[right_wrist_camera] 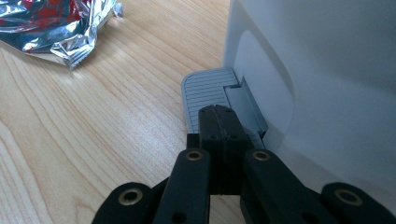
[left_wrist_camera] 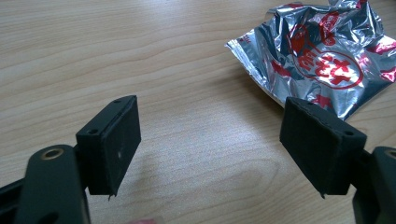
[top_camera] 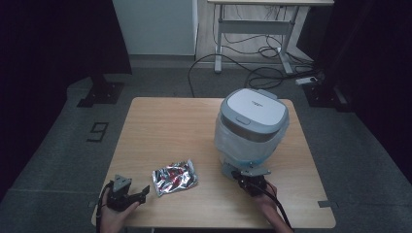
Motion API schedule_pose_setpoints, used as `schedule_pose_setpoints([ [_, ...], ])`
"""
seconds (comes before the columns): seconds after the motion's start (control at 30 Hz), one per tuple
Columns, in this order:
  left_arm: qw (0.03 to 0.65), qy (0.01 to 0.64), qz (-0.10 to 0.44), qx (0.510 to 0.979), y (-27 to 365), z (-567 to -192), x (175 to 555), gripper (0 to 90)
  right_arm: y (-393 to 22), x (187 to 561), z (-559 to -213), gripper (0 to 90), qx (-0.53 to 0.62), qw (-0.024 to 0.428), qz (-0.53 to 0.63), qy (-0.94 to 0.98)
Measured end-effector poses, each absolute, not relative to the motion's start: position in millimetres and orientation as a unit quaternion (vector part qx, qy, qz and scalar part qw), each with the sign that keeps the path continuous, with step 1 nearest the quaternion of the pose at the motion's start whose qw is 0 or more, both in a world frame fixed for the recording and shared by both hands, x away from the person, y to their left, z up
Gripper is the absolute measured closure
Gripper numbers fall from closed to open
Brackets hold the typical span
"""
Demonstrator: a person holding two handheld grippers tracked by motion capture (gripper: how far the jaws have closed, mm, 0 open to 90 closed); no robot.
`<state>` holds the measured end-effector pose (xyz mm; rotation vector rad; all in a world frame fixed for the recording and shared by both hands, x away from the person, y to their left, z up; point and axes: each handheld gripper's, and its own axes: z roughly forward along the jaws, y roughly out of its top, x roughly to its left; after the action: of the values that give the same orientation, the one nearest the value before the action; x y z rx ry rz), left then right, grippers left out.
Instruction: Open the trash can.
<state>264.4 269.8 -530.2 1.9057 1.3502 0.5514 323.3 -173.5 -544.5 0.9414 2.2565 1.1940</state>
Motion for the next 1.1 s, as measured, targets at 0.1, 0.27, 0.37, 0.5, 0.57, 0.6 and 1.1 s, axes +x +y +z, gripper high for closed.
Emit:
schedule_pose_setpoints([
  [0.1,0.362,0.524,0.214,0.741,269.7,-530.0,264.4,20.8,-173.7,323.4,-546.6,90.0,0.340,0.207,0.430,0.811],
  [0.27,0.362,0.524,0.214,0.741,269.8,-530.1,264.5,20.8,-173.3,325.1,-550.2,90.0,0.343,0.200,0.425,0.814],
  [0.37,0.362,0.524,0.215,0.740,270.3,-530.1,264.4,20.9,-173.6,325.5,-550.3,90.0,0.346,0.196,0.425,0.813],
  [0.5,0.362,0.525,0.215,0.740,270.7,-530.2,264.2,20.8,-174.5,326.5,-550.4,90.0,0.349,0.190,0.428,0.812],
  [0.57,0.363,0.525,0.215,0.740,270.8,-530.0,264.1,20.9,-174.7,326.7,-550.4,90.0,0.349,0.189,0.428,0.812],
  [0.6,0.363,0.525,0.215,0.740,270.8,-530.0,264.2,20.9,-175.0,327.0,-550.4,90.0,0.349,0.188,0.429,0.812],
  [1.1,0.364,0.526,0.216,0.738,271.7,-529.1,263.5,20.8,-175.3,327.3,-550.3,90.0,0.348,0.187,0.429,0.812],
])
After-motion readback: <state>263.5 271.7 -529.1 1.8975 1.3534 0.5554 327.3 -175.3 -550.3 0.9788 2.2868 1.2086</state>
